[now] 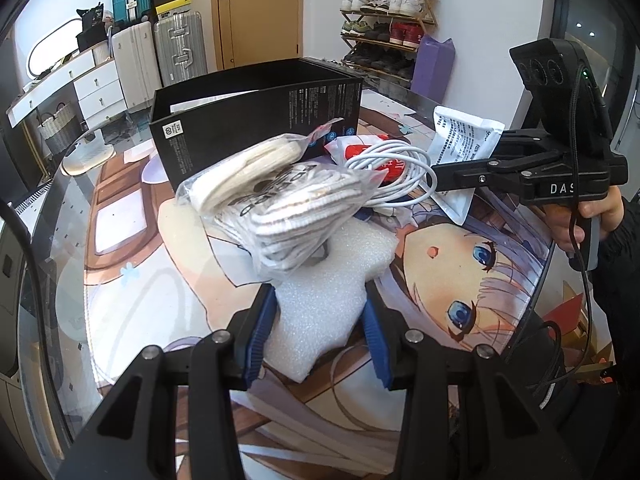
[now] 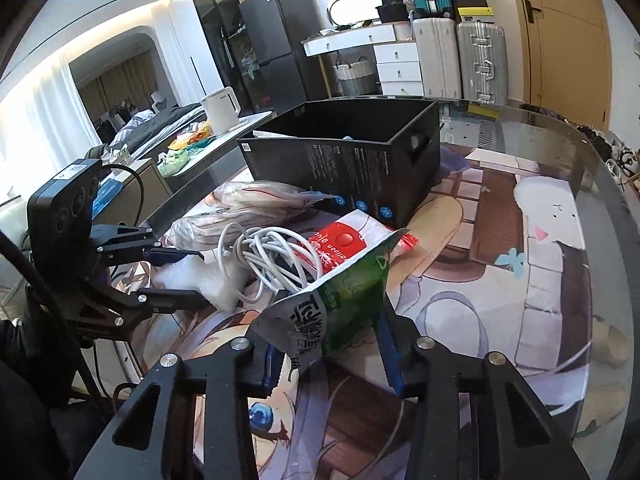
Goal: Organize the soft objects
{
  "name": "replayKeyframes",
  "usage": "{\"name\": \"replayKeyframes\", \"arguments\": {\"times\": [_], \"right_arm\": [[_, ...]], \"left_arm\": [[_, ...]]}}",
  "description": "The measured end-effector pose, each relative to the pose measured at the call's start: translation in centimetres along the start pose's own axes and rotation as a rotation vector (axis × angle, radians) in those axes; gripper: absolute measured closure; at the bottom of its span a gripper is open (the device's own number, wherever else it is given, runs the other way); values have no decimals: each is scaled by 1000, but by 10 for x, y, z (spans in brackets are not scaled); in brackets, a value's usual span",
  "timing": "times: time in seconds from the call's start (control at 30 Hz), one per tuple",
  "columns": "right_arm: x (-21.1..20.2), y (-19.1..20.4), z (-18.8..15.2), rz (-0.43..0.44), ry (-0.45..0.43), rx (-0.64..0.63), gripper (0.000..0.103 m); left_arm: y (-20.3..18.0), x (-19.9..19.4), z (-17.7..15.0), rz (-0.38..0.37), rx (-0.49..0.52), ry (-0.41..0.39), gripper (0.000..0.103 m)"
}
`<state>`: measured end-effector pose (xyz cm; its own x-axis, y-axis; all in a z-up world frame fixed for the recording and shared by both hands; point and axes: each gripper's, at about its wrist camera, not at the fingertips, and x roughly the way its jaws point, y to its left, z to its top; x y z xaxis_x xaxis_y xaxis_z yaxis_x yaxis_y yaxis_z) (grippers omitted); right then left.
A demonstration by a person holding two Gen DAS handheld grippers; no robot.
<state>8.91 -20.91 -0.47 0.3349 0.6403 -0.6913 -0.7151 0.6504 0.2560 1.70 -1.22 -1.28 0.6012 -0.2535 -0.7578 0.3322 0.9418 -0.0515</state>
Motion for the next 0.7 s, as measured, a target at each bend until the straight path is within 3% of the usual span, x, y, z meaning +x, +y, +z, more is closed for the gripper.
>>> {"name": "replayKeyframes", "arguments": {"times": [0.7], "right_arm": [[-25,-7,2,7,-88,30,63]], "left_arm": [[-8,-18,5,-91,23,-42,61]]}}
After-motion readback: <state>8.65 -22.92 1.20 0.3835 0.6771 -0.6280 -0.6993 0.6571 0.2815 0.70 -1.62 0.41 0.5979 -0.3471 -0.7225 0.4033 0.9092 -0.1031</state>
